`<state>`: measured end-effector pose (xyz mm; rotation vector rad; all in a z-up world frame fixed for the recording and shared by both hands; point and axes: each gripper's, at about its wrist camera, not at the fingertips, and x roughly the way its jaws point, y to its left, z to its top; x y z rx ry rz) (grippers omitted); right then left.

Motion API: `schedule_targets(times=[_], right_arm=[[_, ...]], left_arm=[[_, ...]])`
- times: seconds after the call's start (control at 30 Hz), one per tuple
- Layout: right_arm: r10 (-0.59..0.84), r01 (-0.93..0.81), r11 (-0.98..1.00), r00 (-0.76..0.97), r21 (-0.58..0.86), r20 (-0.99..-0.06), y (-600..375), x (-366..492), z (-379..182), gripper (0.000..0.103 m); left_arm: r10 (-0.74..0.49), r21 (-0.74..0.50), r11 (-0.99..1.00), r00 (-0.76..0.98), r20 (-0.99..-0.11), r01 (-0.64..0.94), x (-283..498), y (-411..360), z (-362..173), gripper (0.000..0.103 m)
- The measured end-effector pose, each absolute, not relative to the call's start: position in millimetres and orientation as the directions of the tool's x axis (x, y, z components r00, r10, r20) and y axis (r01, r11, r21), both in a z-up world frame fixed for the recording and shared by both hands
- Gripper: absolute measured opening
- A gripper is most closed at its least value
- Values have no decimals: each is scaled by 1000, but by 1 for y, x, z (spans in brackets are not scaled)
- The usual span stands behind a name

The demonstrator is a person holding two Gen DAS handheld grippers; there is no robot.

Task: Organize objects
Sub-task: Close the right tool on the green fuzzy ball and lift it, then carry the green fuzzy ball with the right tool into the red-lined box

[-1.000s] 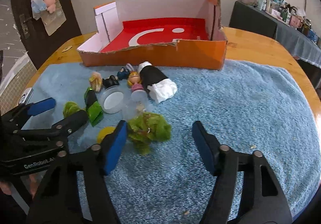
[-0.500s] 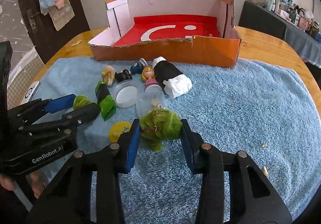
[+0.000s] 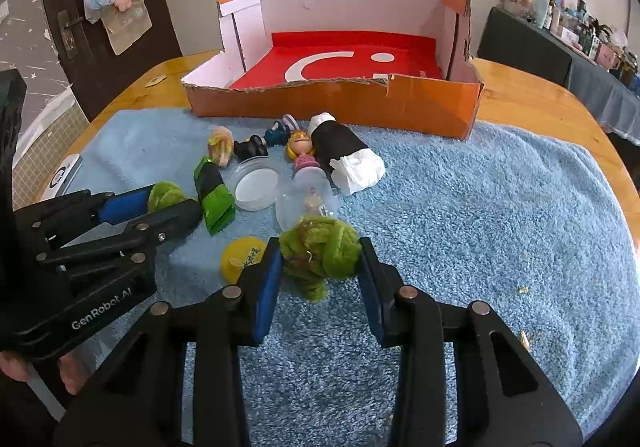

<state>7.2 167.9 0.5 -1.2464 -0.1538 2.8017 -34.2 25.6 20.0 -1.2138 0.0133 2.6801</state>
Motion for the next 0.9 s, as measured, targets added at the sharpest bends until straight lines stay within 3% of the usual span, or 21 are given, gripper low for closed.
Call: schedule_targets(times=[0.9], right_arm=[[106,-47,-993,-723,-104,-683,160,17,37,34]], left_arm=[[204,-104,-977,-698,-687,-184,-26,21,53,34]])
